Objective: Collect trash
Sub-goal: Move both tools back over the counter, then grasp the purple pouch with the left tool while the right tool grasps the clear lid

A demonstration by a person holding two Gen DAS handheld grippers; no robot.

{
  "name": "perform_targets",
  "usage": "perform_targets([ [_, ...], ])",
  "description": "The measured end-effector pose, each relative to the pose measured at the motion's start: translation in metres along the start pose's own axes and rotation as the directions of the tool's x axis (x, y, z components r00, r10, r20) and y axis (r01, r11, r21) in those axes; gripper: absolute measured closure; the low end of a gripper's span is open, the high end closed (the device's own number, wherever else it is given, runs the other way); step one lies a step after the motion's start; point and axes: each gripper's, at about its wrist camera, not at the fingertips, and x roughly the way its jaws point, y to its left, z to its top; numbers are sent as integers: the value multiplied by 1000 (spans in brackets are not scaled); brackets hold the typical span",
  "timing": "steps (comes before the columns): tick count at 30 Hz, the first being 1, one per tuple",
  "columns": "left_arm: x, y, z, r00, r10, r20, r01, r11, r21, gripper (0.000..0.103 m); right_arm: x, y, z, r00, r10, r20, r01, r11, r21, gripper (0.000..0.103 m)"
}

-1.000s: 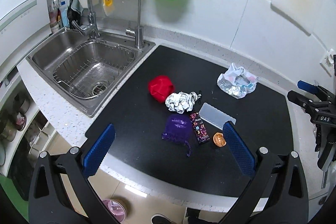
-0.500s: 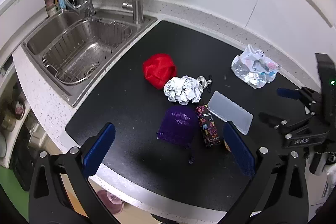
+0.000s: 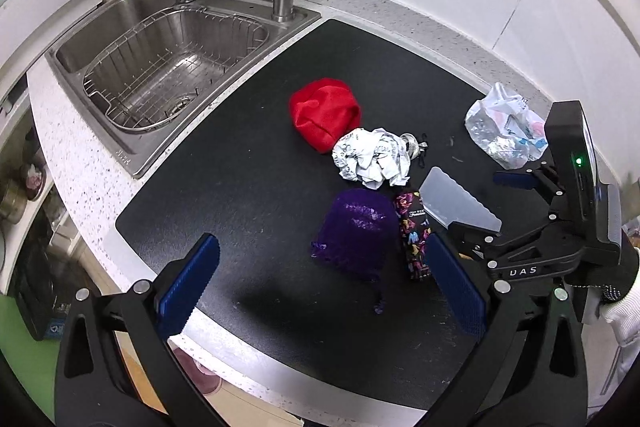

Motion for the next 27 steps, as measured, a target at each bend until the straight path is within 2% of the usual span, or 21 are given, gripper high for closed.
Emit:
perform_targets([
  [2, 1, 2, 0, 1000, 0, -1, 0, 1000, -5, 3, 3, 2, 1, 1000, -3, -12, 3, 1000, -12, 27],
  [8, 5, 3, 2, 1000, -7, -7, 7, 1000, -10, 3, 7, 11, 7, 1000, -9, -23, 7, 998, -56, 31],
  [10, 6, 2, 2, 1000, -9, -8, 9, 1000, -6, 3, 8, 15, 9, 1000, -18, -16, 17, 997, -69, 40],
  [11, 7, 1, 3, 1000, -11, -9, 11, 1000, -5, 3, 7, 14, 10, 1000, -21, -9, 21, 998, -64, 53],
  [16, 10, -4, 3, 1000, -20, -14, 20, 1000, 12, 3, 6, 9, 9, 1000, -25, -16, 24, 999, -45, 53],
  [27, 37, -10, 2, 999, 18, -43, -13, 992, 128, 3, -40, -7, -3, 997, 1, 71, -3, 1000, 22, 53],
])
